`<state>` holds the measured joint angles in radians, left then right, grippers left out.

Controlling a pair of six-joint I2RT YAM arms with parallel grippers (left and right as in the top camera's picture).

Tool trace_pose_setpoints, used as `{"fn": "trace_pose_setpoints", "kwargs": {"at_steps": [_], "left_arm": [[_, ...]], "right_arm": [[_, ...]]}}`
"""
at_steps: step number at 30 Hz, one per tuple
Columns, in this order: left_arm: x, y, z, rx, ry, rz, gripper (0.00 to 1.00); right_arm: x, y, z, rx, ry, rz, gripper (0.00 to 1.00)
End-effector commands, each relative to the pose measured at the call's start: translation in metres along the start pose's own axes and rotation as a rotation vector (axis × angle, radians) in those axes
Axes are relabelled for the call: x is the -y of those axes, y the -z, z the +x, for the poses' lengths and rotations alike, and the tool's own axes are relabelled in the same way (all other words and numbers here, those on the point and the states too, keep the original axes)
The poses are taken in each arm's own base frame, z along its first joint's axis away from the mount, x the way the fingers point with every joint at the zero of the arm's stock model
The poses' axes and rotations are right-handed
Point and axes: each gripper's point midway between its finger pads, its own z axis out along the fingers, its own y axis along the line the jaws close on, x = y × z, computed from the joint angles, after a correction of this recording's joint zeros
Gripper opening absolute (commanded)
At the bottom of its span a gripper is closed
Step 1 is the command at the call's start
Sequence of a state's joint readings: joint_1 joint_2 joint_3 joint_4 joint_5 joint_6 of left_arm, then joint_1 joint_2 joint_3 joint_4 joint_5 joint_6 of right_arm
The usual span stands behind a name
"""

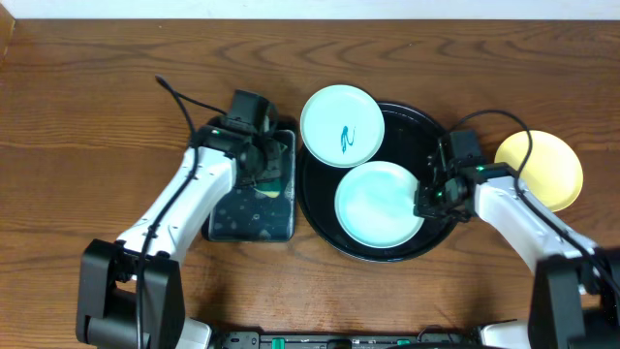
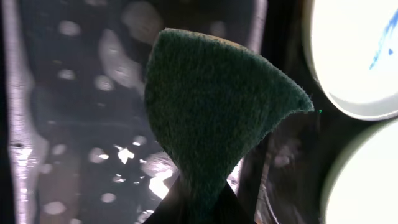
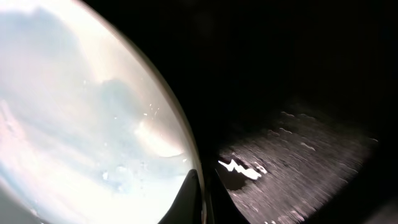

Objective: Clean dirty plates on tray and stack at the side
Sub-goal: 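Return the sponge with the left gripper to the black tray, then lift the pale green plate with the right gripper toward the yellow plate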

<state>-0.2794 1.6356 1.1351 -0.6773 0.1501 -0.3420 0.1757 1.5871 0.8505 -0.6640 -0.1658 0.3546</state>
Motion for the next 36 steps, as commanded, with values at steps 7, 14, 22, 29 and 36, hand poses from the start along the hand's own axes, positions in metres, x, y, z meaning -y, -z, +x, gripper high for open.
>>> {"fn": "trace_pose_setpoints", "kwargs": {"at_steps": [7, 14, 22, 29, 36], "left_arm": [[-0.028, 0.006, -0.011, 0.027, 0.055, -0.029, 0.11], [-0.030, 0.003, -0.007, 0.015, 0.056, -0.034, 0.12], [-0.030, 0.003, -0.006, 0.011, 0.057, -0.035, 0.12], [-0.031, 0.003, -0.003, 0.002, 0.057, -0.038, 0.12], [-0.031, 0.003, -0.003, 0.000, 0.058, -0.039, 0.13]], "right_arm": [[0.011, 0.072, -0.036, 0.256, 0.034, 0.123, 0.01], [0.016, 0.074, -0.030, 0.243, 0.031, 0.148, 0.01], [0.017, 0.073, -0.030, 0.240, 0.005, 0.148, 0.01], [0.020, 0.078, -0.046, 0.322, -0.112, 0.158, 0.01], [0.020, 0.075, -0.034, 0.274, -0.049, 0.179, 0.01]]}}
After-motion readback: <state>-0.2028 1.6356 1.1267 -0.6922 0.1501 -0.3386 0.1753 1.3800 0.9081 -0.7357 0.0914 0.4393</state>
